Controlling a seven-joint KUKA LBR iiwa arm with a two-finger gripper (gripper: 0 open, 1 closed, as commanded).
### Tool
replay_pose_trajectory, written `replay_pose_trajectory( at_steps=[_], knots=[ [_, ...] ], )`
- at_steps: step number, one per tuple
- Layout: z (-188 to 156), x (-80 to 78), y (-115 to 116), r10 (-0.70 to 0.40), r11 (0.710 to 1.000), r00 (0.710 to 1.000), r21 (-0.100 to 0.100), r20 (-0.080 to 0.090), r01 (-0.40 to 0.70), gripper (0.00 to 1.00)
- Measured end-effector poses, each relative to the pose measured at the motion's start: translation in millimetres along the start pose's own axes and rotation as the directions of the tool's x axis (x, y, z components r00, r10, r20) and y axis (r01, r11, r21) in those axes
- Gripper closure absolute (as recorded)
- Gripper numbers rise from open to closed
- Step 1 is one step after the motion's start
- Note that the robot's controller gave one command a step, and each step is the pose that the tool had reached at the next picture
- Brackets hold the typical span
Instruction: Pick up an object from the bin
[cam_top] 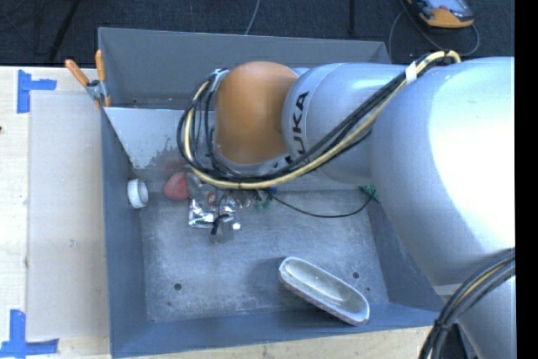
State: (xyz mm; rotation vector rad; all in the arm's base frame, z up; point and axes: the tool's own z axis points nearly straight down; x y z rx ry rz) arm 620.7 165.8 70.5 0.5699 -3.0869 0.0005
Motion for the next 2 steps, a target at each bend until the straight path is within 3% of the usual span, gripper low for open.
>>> replay_pose_trajectory(
  at_steps=[1, 2],
  knots=[
    [0, -0.3, 0, 0.003, 1.0, 1.0, -0.001, 0.003, -0.003, 1.0],
    [-88, 38.7, -51, 0.086, 0.996, 0.996, 0.003, 0.01, -0.086, 1.0]
  ],
)
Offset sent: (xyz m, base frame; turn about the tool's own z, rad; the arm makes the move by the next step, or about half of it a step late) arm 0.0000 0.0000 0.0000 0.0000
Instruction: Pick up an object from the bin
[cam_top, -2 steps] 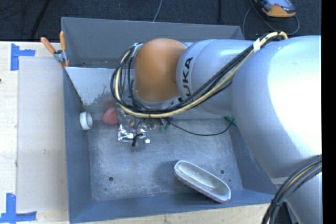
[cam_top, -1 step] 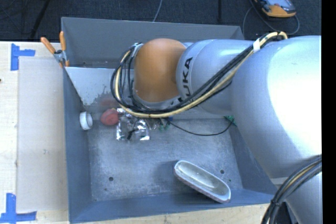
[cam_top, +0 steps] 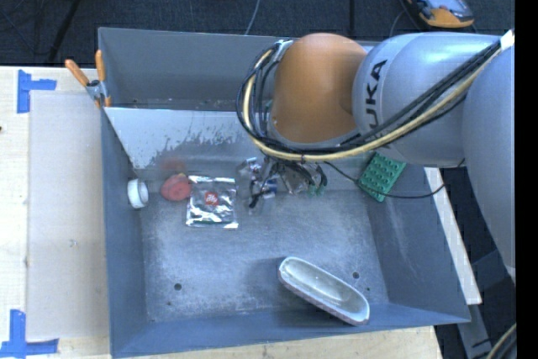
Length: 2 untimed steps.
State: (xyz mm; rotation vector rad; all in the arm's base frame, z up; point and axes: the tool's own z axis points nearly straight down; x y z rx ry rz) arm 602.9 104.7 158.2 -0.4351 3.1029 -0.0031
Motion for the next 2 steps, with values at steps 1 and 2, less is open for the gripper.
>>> replay_pose_trajectory(
  at_steps=[1, 2],
  knots=[
    [-115, 8.1, 1, 0.077, 0.997, 0.997, -0.002, 0.003, -0.077, 1.0],
    [-27, 42.8, 27, -0.325, 0.946, 0.945, -0.009, -0.012, 0.325, 1.0]
  ],
)
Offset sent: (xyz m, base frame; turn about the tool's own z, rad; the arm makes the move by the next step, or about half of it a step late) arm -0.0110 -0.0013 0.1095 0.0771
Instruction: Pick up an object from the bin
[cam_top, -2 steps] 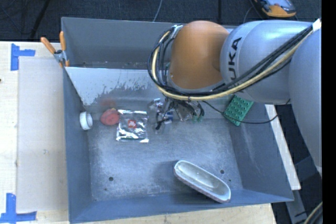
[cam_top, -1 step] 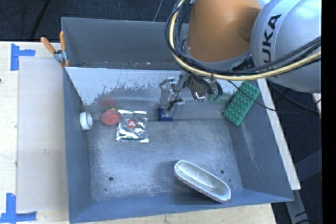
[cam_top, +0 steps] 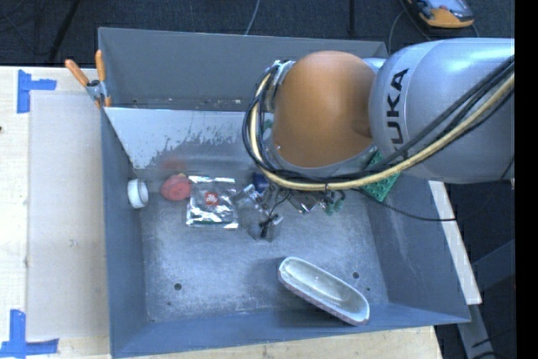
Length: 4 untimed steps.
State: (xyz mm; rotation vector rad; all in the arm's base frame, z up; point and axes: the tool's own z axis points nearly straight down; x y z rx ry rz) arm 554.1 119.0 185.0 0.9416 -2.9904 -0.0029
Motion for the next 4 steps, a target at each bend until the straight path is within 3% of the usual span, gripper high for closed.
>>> replay_pose_trajectory(
  at_steps=[1, 2, 3, 4],
  knots=[
    [-189, -18.7, 17, -0.125, 0.992, 0.992, 0.009, 0.016, 0.125, 1.0],
    [-66, -12.3, -12, -0.56, 0.829, 0.829, 0.002, 0.001, 0.56, 1.0],
    [17, 4.9, -39, -0.661, 0.751, 0.751, -0.002, 0.0, 0.661, 1.0],
    [47, -11.7, -35, -0.979, 0.204, 0.204, 0.004, 0.001, 0.979, 1.0]
  ],
)
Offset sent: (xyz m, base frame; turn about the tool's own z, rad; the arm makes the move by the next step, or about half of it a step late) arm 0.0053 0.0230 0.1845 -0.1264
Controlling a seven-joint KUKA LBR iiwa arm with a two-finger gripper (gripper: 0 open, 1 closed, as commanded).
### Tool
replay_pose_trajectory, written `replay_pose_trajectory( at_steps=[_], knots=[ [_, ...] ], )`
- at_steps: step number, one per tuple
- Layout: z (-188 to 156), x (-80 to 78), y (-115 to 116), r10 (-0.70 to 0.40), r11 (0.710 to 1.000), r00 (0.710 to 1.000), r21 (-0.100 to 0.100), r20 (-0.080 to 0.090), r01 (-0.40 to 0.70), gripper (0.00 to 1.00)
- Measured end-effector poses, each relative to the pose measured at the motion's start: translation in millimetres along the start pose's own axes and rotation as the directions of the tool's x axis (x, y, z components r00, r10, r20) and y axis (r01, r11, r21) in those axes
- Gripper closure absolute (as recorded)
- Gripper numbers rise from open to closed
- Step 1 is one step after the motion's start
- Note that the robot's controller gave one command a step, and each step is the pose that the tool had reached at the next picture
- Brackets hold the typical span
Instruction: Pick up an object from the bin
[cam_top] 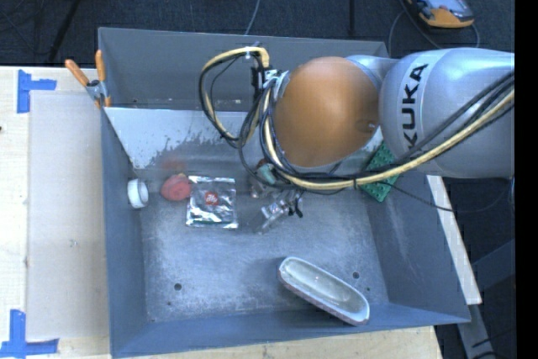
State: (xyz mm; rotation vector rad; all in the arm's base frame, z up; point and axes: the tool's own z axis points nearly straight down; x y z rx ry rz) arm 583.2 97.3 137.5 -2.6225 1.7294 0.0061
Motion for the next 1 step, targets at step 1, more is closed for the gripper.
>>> replay_pose_trajectory(
  at_steps=[1],
  knots=[
    [-7.0, -95.6, -32.5, -0.334, 0.943, 0.943, 0.001, 0.001, 0.334, 1.0]
  ],
)
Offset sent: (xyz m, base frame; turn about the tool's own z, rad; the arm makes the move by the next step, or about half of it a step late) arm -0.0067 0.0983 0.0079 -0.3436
